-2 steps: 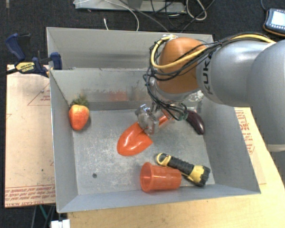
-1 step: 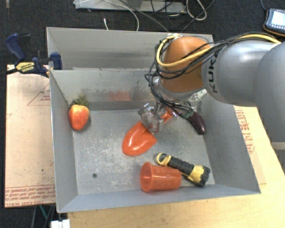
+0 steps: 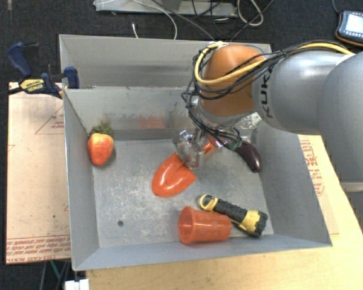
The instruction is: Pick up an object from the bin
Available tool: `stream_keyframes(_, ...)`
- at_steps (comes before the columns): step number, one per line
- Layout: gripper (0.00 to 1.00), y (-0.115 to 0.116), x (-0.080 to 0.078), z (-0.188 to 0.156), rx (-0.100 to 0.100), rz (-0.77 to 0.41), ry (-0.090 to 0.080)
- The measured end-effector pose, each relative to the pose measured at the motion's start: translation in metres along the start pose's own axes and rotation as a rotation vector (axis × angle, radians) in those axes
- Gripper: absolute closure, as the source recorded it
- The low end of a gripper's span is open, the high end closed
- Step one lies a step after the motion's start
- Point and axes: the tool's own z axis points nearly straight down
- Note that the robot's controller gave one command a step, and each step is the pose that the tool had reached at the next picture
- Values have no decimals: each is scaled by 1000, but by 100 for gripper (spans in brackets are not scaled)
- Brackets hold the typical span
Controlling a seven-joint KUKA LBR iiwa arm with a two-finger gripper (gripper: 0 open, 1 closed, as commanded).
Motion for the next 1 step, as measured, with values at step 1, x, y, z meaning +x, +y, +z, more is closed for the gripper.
stream_keyframes(1, 100, -1, 5, -12, -2, -16, 0)
